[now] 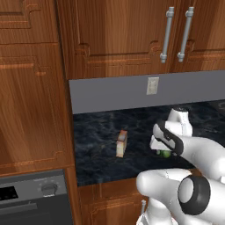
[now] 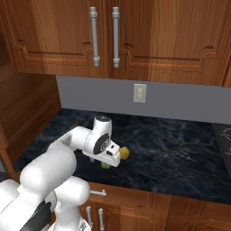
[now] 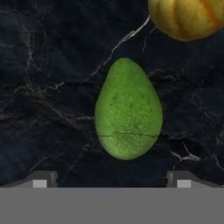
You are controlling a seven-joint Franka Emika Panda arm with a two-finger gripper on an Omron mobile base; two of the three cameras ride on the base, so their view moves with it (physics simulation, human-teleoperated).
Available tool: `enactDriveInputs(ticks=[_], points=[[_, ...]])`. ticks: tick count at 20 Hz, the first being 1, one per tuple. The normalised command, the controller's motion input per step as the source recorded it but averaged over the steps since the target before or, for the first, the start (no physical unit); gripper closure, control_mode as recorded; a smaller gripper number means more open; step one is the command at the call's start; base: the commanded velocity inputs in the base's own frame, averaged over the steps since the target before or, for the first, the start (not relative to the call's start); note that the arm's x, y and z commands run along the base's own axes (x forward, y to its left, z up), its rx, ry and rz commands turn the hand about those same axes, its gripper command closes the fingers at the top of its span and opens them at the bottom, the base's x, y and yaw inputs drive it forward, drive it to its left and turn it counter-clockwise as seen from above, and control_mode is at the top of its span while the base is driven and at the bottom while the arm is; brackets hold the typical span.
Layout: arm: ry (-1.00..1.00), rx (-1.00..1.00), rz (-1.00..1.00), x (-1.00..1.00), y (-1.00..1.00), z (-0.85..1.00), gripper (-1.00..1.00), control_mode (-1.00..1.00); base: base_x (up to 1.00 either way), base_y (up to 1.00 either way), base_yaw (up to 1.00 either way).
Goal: Place the avocado and squash inside the fridge drawer. Close the drawer after placing the vegetables.
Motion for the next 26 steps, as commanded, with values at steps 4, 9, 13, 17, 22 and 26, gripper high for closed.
enactDriveInputs(ticks=[4, 9, 13, 17, 22, 26], points=[[0.00, 0.03, 0.00, 0.22, -0.30, -0.19, -1.00, -1.00, 0.00, 0.00, 0.00], [0.00, 0.00, 0.00, 0.08, -0.07, -0.17, -1.00, -1.00, 0.00, 0.00, 0.00], [0.00, 0.00, 0.00, 0.14, 0.03, -0.22, -1.00, -1.00, 0.00, 0.00, 0.00], [0.00, 0.00, 0.00, 0.04, 0.11, -0.18, -1.00, -1.00, 0.00, 0.00, 0.00], [-0.02, 0.00, 0.00, 0.00, 0.22, -0.10, -1.00, -1.00, 0.00, 0.00, 0.00], [-0.05, 0.00, 0.00, -0.05, 0.25, -0.16, -1.00, -1.00, 0.00, 0.00, 0.00]])
